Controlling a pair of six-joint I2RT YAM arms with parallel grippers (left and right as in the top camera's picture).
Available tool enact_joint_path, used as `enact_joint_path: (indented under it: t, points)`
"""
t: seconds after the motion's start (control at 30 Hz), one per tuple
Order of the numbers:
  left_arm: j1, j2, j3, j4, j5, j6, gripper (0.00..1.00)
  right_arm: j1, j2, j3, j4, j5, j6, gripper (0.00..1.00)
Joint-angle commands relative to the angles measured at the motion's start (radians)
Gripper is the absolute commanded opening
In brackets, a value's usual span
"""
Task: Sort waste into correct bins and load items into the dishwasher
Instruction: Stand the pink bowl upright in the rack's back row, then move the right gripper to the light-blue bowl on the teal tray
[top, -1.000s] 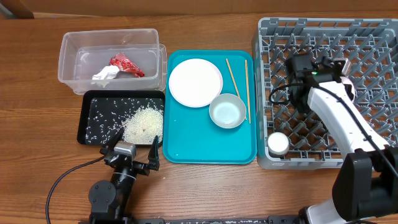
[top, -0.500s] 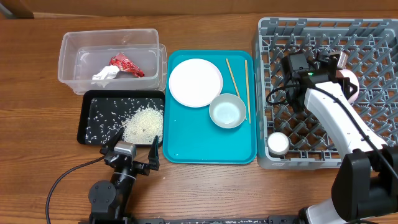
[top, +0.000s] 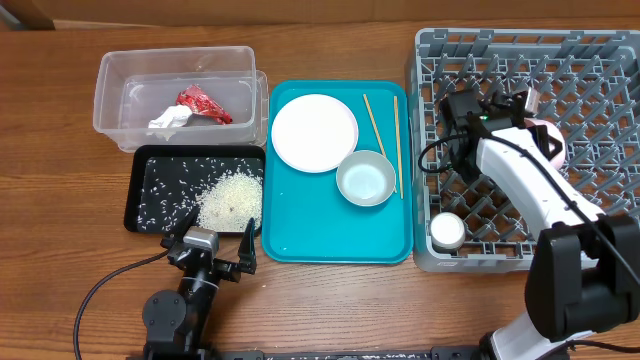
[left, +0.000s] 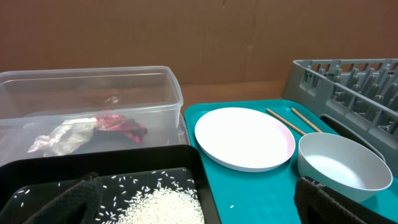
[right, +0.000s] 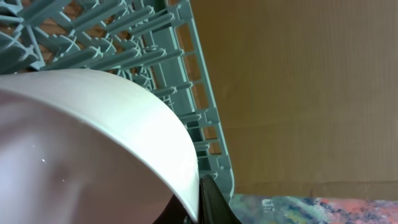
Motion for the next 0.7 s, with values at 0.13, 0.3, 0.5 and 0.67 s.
enact_joint_path:
  t: [0.13, 0.3, 0.5, 0.67]
  points:
    - [0.006, -0.011, -0.011, 0.006, 0.011, 0.015, 1.0, -0.002, 0.018, -0.006, 0.034, 0.108, 0.003, 0.04]
    - [0.006, -0.011, -0.011, 0.006, 0.011, 0.015, 1.0, -0.031, 0.018, -0.006, 0.047, 0.092, 0.003, 0.04]
    - [0.006, -0.011, -0.011, 0.006, 0.011, 0.015, 1.0, -0.035, 0.018, -0.006, 0.074, 0.057, 0.0, 0.04]
    - [0.006, -0.011, -0.011, 0.006, 0.011, 0.015, 1.0, 0.002, 0.018, -0.006, 0.032, -0.057, -0.024, 0.04]
